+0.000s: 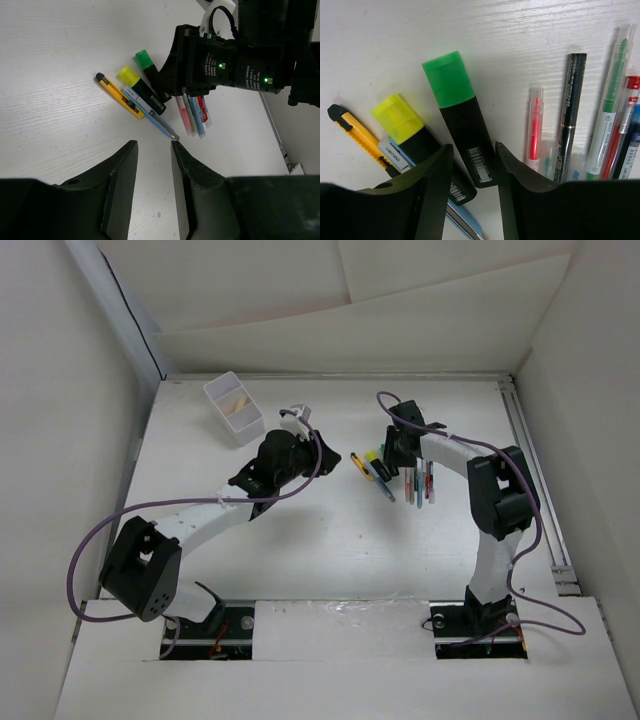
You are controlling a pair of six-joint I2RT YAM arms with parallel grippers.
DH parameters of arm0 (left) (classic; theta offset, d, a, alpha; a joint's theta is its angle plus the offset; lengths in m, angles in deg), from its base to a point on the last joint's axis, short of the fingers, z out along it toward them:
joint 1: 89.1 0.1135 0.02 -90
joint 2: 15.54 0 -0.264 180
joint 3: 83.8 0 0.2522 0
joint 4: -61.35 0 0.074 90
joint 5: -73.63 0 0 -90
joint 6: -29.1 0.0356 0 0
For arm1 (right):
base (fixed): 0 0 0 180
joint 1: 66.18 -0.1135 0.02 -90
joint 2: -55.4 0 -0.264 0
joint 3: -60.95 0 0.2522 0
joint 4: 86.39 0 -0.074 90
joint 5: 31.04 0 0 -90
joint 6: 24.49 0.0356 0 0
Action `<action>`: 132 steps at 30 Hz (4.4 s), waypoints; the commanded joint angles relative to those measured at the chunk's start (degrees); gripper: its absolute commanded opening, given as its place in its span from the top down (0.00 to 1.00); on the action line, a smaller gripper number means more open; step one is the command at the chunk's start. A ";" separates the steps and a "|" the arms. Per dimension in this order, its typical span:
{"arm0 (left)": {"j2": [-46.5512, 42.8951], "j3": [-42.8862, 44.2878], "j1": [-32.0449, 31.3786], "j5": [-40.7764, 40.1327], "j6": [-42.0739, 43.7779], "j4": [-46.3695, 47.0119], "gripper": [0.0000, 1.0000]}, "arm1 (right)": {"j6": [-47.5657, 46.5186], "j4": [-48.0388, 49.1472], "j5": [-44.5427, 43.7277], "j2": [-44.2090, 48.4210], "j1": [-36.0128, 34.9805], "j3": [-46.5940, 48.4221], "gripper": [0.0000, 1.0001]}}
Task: Sort the stationery into containers
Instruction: Pick up the pen from the center of the board.
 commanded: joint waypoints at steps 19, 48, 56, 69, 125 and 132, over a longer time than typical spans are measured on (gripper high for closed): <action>-1.49 -0.65 -0.03 1.37 0.35 1.99 0.71 | 1.26 1.98 -1.00 -0.25 -1.11 -0.59 0.53; 1.48 0.49 3.13 6.03 -6.32 4.98 0.59 | 0.29 10.05 1.00 20.20 -5.49 -11.47 0.88; 3.86 5.50 4.28 8.93 -6.95 0.42 0.49 | -3.13 16.74 11.74 25.76 -9.89 -16.06 0.89; 5.26 8.39 5.77 6.91 -6.95 -5.12 0.44 | -3.75 19.73 16.93 26.99 -13.06 -18.17 0.89; 11.25 11.48 10.25 3.40 -9.85 -1.62 1.00 | -3.75 22.45 20.97 32.35 -13.85 -20.89 0.38; 8.35 14.90 14.82 -8.80 -10.37 -6.43 1.00 | -2.17 23.15 19.49 35.51 -12.80 -22.65 0.38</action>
